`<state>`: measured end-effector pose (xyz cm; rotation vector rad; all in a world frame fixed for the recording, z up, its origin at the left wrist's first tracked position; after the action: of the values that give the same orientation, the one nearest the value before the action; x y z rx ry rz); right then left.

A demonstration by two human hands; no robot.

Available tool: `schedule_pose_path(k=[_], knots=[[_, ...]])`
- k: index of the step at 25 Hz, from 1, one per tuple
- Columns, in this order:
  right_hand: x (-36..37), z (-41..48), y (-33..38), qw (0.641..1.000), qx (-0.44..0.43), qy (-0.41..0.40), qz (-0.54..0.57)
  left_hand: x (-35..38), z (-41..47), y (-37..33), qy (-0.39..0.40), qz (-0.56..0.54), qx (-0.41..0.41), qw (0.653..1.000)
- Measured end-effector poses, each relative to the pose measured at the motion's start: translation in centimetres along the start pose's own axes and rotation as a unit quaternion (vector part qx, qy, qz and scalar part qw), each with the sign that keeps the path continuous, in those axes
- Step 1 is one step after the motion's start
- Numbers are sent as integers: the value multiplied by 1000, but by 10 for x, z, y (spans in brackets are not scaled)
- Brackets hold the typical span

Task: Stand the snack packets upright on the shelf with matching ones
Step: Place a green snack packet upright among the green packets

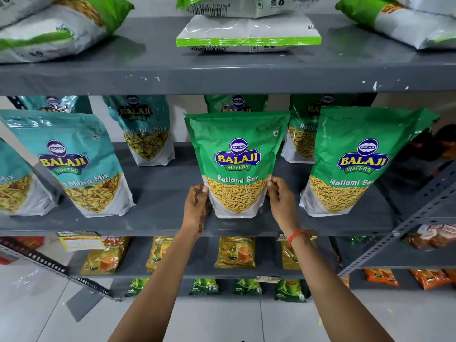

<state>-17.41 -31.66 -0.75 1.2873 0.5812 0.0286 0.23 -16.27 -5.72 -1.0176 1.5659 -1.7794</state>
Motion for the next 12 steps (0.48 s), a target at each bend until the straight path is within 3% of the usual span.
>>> schedule_pose_path(k=[4, 7, 8, 12], knots=[[-3, -4, -5, 997, 53, -5, 51, 4, -3, -2, 49, 29, 3, 998], [21, -25, -13, 970, 138, 145, 137, 13, -15, 2, 160, 44, -2, 986], [25, -29, -17, 965, 146, 162, 145, 16, -16, 3, 176, 48, -10, 983], [26, -31, -21, 967, 151, 148, 144, 19, -17, 4, 161, 60, 0, 985]])
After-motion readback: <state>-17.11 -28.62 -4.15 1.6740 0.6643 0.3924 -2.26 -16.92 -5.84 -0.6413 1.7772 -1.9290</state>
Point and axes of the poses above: each hand's wrist, its own z-axis towards the middle knuckle, its own x-axis out of the palm, y = z × x, the point moved 6 cm from there along z, towards the middle knuckle, and after that the axes turned 13 degrees about x, right-handed, at the moved point
